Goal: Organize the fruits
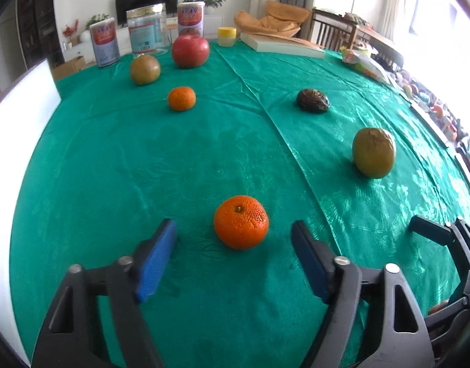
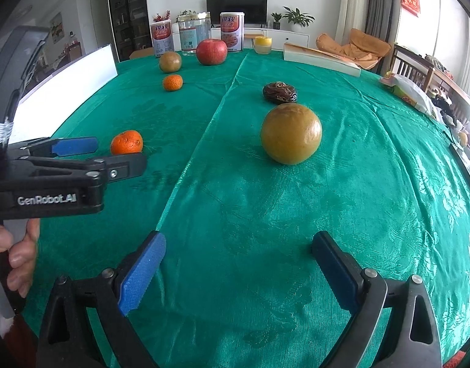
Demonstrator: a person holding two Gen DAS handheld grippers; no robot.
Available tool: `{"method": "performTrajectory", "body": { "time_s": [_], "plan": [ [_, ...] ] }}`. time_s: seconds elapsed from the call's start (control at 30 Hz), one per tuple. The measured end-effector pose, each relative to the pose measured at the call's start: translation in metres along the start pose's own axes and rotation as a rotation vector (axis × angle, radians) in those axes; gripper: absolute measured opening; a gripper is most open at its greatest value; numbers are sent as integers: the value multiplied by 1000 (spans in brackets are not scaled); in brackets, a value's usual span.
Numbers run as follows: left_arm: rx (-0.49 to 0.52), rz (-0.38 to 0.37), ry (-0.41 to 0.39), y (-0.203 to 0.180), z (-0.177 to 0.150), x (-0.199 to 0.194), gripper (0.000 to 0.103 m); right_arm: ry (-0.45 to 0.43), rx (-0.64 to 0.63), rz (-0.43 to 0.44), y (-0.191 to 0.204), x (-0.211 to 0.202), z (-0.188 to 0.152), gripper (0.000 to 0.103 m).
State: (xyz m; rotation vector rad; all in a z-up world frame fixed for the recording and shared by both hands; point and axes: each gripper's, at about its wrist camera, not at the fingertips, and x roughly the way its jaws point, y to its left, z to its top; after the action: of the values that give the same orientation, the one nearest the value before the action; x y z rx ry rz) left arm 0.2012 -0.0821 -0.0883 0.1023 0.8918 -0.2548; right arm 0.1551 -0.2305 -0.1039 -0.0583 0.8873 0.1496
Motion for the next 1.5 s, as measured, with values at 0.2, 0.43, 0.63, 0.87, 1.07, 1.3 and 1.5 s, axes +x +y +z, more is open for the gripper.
{"method": "performTrajectory", "body": {
  "time_s": [0.2,0.43,0.63,0.87,1.07,1.3,1.5],
  "plan": [
    [-35,13,-34,21,-4,-20,31,4,-6,6,1,1,0,98],
    [-131,93,-16,90,-19,-38,31,6,-7,6,1,0,0,99],
    [-188,142,-5,108,-38,-32,79,6,-5,6,0,1,0,99],
    [-190,175,18,111,-38,-26,94,-5,19,50,-6,-2,0,99],
    [-188,175,20,111,-38,-26,95,-26,260,67,-57,-9,26,99],
    [-189,175,20,111,-38,-26,96,105,407,143,-85,27,82,86],
    [-189,175,20,112,-38,-26,96,173,348,129,-66,46,88,50]
  ]
}}
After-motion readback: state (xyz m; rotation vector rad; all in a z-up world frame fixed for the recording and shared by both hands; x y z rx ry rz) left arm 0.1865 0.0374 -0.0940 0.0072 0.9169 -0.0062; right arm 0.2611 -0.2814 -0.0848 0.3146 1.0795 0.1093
